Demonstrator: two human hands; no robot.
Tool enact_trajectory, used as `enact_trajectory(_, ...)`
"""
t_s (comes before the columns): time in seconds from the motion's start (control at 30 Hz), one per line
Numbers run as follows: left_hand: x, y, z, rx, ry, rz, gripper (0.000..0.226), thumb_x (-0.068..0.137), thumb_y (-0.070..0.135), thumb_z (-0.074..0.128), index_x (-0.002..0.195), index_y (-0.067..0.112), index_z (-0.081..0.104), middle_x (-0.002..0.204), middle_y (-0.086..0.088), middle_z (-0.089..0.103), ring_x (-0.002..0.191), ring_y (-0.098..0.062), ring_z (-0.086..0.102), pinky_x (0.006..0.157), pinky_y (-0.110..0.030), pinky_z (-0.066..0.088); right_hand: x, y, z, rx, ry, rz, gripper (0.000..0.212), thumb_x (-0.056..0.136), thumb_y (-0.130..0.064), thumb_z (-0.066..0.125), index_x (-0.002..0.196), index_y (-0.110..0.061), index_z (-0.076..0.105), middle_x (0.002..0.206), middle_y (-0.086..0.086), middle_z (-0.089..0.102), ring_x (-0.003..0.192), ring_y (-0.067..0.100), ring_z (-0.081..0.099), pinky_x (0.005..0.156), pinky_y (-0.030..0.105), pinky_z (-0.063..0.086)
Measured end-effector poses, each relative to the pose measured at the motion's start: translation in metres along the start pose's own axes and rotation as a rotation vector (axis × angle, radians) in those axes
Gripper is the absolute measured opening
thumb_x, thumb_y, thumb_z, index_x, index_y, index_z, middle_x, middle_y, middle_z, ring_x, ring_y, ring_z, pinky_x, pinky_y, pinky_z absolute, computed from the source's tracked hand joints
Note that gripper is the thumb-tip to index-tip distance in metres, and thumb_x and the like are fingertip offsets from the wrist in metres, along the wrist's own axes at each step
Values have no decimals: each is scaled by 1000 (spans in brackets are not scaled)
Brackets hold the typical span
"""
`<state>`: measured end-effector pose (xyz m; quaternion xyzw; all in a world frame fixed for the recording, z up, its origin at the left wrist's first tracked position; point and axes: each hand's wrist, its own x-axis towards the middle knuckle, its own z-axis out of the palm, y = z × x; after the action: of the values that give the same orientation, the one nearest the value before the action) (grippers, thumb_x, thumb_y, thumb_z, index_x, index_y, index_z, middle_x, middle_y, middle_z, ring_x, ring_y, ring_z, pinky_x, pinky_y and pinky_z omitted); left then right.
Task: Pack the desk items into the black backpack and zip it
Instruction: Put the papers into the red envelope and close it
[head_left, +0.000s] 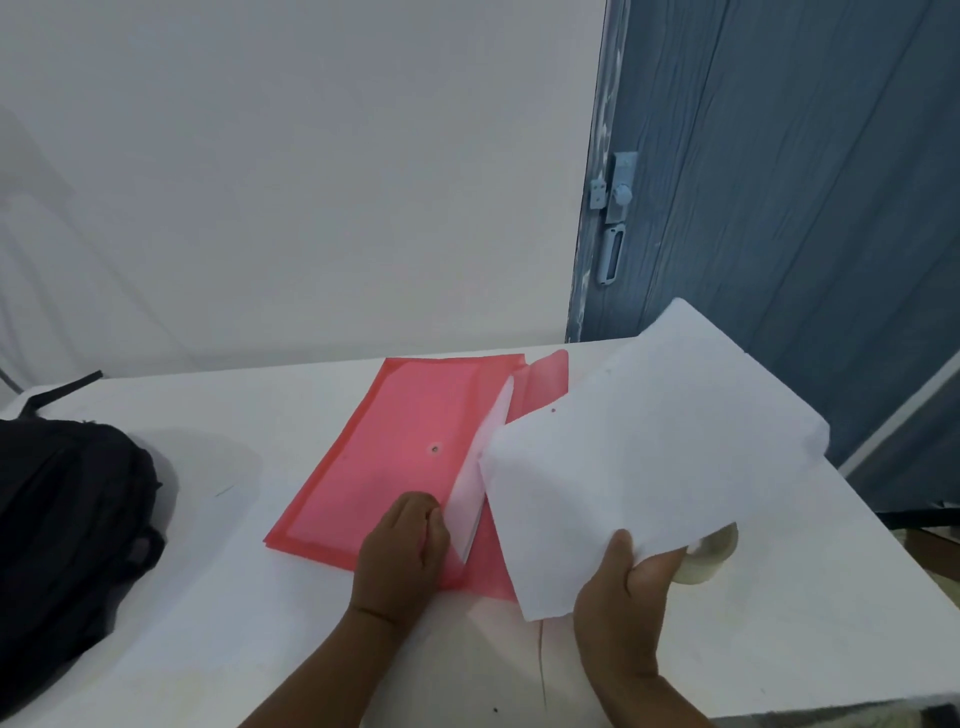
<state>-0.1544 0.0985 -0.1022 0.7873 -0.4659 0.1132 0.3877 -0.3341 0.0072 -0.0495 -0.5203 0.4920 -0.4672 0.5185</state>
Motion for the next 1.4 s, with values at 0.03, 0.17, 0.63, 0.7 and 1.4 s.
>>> enact_trajectory(0.03, 0, 1, -1, 2, 2, 5, 31, 96, 26, 38, 87, 8, 62, 78, -4, 63, 63, -18, 59, 55, -31, 56, 0, 1, 0, -24, -24, 12, 60, 107, -16, 37, 156, -33, 6, 140, -7, 46, 117, 16, 52, 96, 23, 43)
enact_trajectory(0.17, 0, 3, -4, 16, -21, 28, 28, 96, 25, 38, 85, 10, 59, 78, -3, 61, 62, -17, 58, 54, -28, 56, 1, -6, 2, -110, -163, 22, 63, 105, -10, 35, 159, -25, 5, 144, -9, 41, 116, 6, 45, 101, 23, 34)
enact_trajectory(0.63, 0, 1, -2, 48, -68, 42, 30, 98, 28, 37, 83, 12, 59, 78, 0, 59, 62, -12, 56, 61, -7, 41, 43, -15, 25, -711, -317, -376, 109, 69, -14, 85, 152, -26, 16, 152, 7, 36, 121, 28, 55, 95, 37, 51)
enact_trajectory(0.7, -1, 1, -1, 45, -69, 38, 30, 98, 28, 38, 82, 13, 59, 77, 1, 59, 61, -10, 54, 64, -2, 35, 46, -8, 28, -983, -245, -568, 120, 54, -33, 95, 152, -23, 27, 157, 15, 32, 137, 40, 43, 110, 52, 36)
enact_trajectory(1.4, 1, -1, 3, 89, -70, 21, 28, 96, 27, 40, 83, 14, 62, 77, 2, 61, 65, -4, 50, 64, 2, 31, 59, 24, 66, -1451, -1013, -716, 113, 61, -76, -27, 159, -28, 3, 168, 7, -2, 154, 34, -6, 111, 57, -25)
